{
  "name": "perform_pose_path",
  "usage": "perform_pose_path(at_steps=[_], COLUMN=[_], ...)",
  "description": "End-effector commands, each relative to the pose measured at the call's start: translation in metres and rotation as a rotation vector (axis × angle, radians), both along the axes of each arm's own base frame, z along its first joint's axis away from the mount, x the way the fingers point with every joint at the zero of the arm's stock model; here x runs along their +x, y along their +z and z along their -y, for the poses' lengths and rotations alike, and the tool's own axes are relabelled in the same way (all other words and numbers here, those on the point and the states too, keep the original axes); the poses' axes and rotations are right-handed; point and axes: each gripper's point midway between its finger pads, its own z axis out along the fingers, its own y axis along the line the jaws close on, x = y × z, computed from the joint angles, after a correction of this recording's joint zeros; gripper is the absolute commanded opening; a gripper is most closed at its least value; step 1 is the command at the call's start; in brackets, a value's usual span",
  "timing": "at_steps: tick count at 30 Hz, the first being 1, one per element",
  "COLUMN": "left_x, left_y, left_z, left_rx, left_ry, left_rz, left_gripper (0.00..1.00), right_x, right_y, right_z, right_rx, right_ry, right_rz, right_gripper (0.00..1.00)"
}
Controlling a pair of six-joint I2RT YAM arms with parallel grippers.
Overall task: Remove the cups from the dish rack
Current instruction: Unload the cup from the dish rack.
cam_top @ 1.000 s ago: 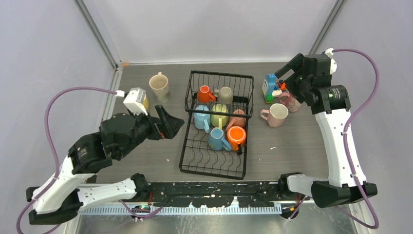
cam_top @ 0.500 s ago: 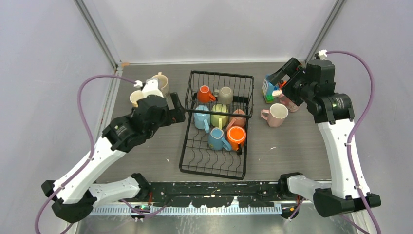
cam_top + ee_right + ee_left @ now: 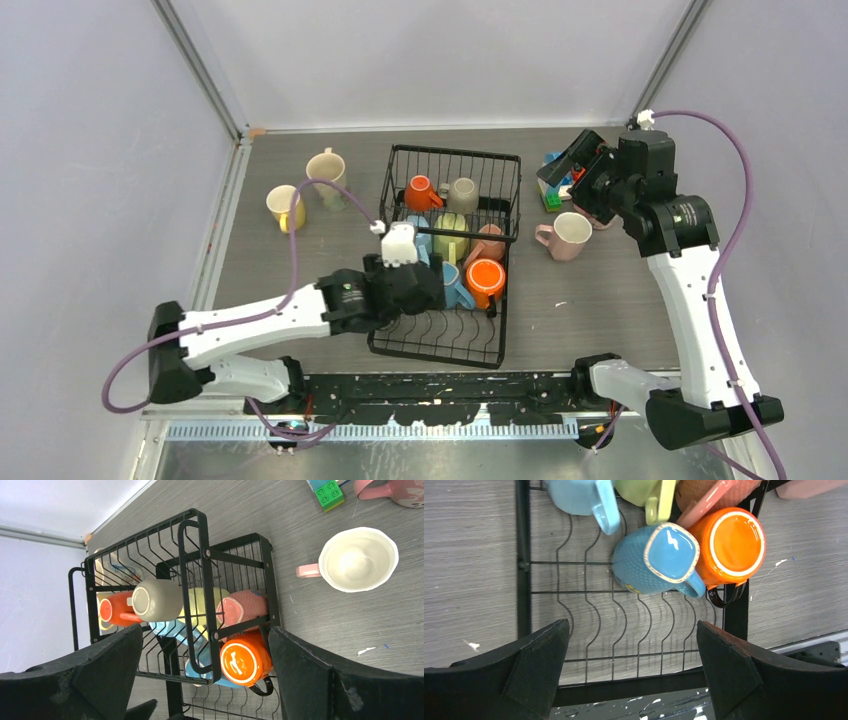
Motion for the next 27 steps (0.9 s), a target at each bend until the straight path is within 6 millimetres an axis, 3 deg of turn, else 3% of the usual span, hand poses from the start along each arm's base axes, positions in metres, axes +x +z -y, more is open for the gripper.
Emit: perform_pose_path(at_steps=[1, 5, 11, 18, 27], left_x=[0.012, 0.016, 0.022, 0.029, 0.050], left_y=[0.006, -0.007, -0.018, -0.022, -0.031], left_z=[0.033, 0.049, 0.048, 0.063, 0.056], left_rx=[-0.085, -0.037, -0.025, -0.053, -0.002], left_ry=[0.094, 0.115, 0.180, 0.169, 0.241], left_rz=[0.099, 0.107, 0.116, 0.151, 0.171], left_gripper=[1.00, 1.00, 1.00, 1.00, 1.00], right_x=[-0.003, -0.009, -0.019, -0.028, -0.044], right_y=[0.011, 0.012, 0.015, 0.016, 0.013], right_z=[0.000, 0.001, 0.002, 0.002, 0.003], right_rx=[-0.024, -0.022, -0.019, -0.010, -0.010], right_ry=[0.015, 0.017, 0.020, 0.026, 0.040], right_rz=[0.055, 0.060, 0.070, 0.079, 0.073], right_gripper=[1.00, 1.00, 1.00, 1.00, 1.00])
